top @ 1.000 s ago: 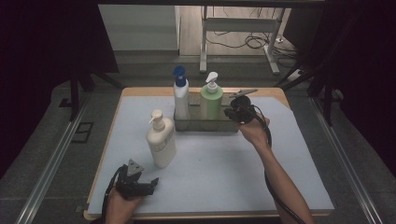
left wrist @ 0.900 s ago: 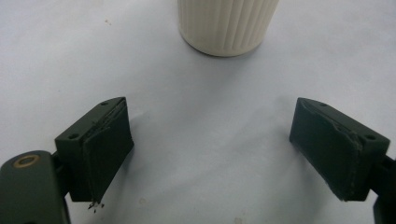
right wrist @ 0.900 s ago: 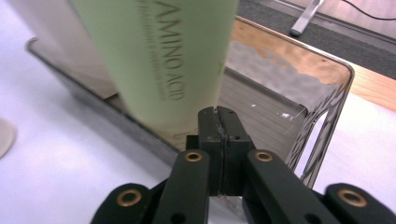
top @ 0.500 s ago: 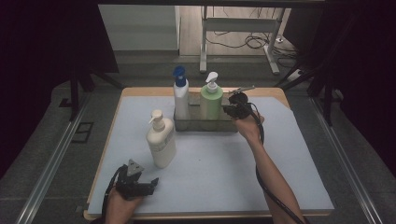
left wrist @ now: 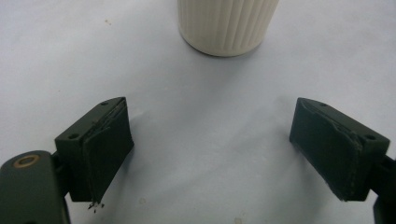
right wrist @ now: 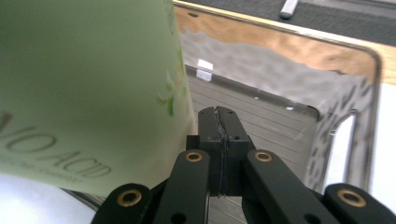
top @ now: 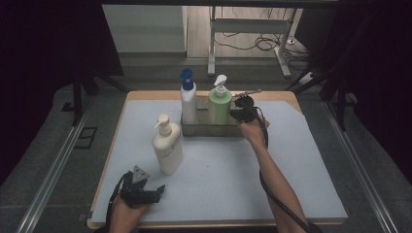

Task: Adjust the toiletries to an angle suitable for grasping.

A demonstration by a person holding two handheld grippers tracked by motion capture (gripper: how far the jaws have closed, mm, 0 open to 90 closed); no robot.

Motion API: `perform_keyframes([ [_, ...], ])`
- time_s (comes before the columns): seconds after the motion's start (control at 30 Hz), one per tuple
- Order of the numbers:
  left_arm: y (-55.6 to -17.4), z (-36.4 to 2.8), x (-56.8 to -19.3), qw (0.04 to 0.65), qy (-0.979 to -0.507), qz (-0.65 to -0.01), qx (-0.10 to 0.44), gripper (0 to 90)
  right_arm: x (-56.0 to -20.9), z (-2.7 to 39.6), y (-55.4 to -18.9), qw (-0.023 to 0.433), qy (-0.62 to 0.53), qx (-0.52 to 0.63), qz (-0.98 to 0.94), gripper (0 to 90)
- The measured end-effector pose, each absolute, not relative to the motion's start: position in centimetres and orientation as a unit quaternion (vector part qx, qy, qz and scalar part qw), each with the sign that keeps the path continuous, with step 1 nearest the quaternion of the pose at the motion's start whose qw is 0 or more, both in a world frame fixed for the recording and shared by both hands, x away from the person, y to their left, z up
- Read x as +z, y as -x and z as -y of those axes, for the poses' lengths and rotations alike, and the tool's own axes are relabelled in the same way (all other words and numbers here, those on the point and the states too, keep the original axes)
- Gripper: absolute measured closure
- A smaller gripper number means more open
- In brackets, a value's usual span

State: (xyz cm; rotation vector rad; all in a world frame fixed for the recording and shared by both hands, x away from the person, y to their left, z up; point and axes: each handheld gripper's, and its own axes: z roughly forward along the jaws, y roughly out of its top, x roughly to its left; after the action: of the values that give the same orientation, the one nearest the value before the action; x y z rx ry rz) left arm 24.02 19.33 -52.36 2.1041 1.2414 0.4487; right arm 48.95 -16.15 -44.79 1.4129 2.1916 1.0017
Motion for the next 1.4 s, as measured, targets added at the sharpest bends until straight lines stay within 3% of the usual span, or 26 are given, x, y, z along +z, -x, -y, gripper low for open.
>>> perform_keyframes([
  [1.4,-24.0,-19.3,-52.4,0.323,-0.802,-0.473,0.171,12.3,-45.9,12.9,-48.6,0.143,-0.481,0.358,-0.787,89.4],
])
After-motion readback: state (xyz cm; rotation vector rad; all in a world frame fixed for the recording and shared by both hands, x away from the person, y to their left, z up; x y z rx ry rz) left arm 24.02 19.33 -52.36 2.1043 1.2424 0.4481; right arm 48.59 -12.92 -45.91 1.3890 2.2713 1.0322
